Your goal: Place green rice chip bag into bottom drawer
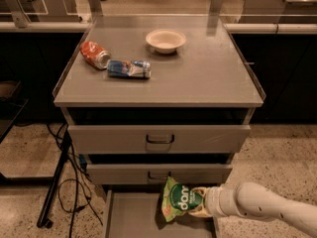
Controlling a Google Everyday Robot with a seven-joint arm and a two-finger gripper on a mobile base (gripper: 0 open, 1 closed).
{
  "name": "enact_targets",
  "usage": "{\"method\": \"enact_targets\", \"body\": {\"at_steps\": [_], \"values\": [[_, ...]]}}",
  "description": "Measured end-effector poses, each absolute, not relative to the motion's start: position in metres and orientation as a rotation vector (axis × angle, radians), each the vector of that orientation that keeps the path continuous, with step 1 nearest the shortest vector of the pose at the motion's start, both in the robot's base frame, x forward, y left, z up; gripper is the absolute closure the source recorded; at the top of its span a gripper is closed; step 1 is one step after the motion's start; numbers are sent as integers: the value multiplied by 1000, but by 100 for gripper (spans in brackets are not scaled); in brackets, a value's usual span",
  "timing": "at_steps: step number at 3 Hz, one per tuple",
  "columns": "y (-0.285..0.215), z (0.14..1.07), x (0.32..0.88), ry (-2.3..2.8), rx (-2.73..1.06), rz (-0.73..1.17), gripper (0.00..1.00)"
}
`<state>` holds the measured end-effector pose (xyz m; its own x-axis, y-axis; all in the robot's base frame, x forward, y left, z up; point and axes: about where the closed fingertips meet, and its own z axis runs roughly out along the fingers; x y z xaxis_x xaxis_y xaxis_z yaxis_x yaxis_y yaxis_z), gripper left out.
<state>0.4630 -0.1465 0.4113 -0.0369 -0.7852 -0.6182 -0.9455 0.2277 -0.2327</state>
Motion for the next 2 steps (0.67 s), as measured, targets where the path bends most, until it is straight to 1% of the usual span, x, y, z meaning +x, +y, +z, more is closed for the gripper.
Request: {"method": "enact_targets", "body": {"at_steps": [2], "values": [[-149, 338, 460, 1951, -1524, 352, 100]]}}
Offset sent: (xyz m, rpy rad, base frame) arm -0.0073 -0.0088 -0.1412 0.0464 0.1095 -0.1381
